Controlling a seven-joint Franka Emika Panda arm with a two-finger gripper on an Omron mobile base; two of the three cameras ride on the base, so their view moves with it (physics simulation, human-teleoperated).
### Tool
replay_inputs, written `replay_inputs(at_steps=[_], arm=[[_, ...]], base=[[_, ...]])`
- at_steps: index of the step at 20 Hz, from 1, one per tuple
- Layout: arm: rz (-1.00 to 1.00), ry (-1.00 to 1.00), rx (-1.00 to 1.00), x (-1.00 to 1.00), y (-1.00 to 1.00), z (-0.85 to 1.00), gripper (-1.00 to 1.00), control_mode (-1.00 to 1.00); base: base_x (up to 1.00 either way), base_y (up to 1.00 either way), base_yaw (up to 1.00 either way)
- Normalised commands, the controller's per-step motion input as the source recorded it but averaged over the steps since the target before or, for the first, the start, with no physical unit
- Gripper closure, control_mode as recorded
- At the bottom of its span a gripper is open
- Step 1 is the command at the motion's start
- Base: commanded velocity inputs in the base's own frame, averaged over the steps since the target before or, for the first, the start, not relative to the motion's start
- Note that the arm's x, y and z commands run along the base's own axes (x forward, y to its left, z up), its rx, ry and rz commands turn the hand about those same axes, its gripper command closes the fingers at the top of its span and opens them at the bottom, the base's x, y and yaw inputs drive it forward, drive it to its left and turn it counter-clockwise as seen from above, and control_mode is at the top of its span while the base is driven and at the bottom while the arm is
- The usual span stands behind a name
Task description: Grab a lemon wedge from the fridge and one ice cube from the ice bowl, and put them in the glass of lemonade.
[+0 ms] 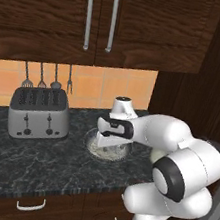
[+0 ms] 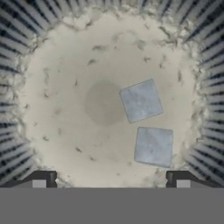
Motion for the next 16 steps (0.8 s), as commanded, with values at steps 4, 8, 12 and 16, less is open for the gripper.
replay_inputs(at_steps=[4, 8, 12, 16], arm=[[-0.02, 0.05, 0.00, 0.04, -0.13, -0.29, -1.00, -1.00], [0.00, 0.04, 0.00, 0.24, -0.01, 0.00, -1.00, -1.00], [0.00, 0.03, -0.01, 0.08, 0.00, 0.00, -1.00, -1.00], [0.00, 0.01, -0.01, 0.00, 0.00, 0.13, -1.00, -1.00]], base=[[0.00, 0.00, 0.00], [0.00, 0.00, 0.00], [0.00, 0.00, 0.00], [0.00, 0.00, 0.00]])
